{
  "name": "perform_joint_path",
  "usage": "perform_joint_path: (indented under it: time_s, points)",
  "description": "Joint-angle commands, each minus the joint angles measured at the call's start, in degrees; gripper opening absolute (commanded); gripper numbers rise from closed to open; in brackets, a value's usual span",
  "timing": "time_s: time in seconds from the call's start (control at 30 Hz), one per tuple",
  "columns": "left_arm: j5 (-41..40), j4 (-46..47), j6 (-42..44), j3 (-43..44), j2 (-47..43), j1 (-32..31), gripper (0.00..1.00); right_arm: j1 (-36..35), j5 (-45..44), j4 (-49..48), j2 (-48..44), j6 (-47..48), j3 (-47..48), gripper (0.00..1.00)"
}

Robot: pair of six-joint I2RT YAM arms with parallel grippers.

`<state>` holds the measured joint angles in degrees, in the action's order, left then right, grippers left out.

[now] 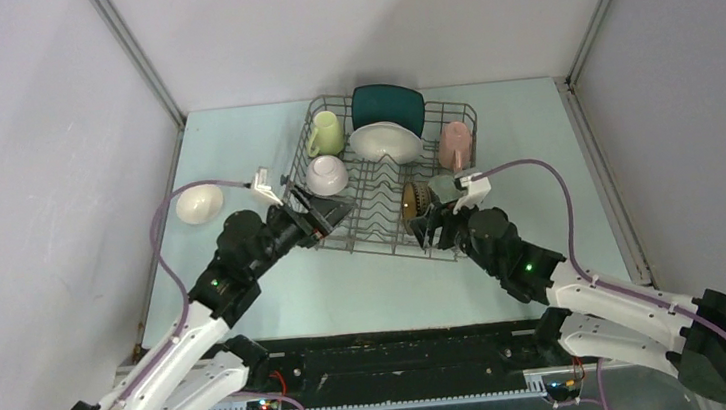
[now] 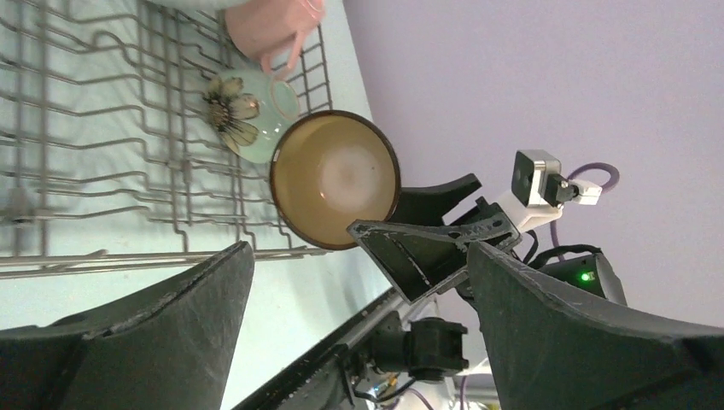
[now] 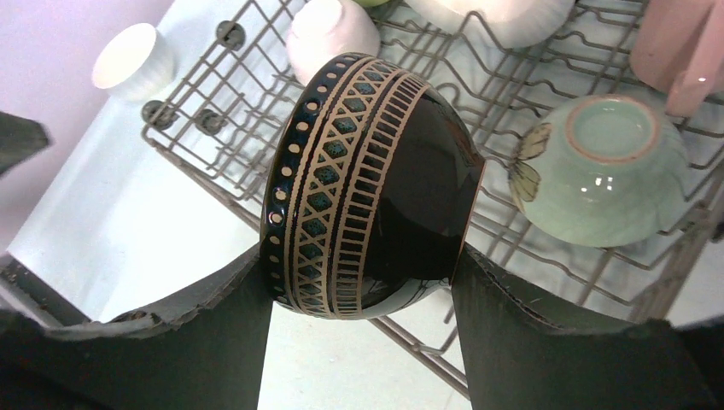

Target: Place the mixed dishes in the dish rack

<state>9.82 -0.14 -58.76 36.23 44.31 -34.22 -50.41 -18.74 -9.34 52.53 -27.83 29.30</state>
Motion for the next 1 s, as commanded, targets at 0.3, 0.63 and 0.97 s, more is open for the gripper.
perform_joint_path:
  time_s: [0.3, 0.63, 0.97]
  points:
    - [-11.4, -15.8, 21.0, 5.2, -12.4, -0.2, 1.0, 2.0, -2.2, 8.3, 3.6, 4.7, 11.9, 0.0]
    - [-29.3, -29.1, 26.2, 8.6, -14.4, -0.2, 1.0, -1.5, -10.1, 25.7, 20.0, 11.2, 28.2, 0.0]
    - [-32.7, -28.6, 20.5, 5.7, -16.9, -0.2, 1.0, -4.9, -18.1, 37.4, 33.2, 20.2, 42.0, 0.01]
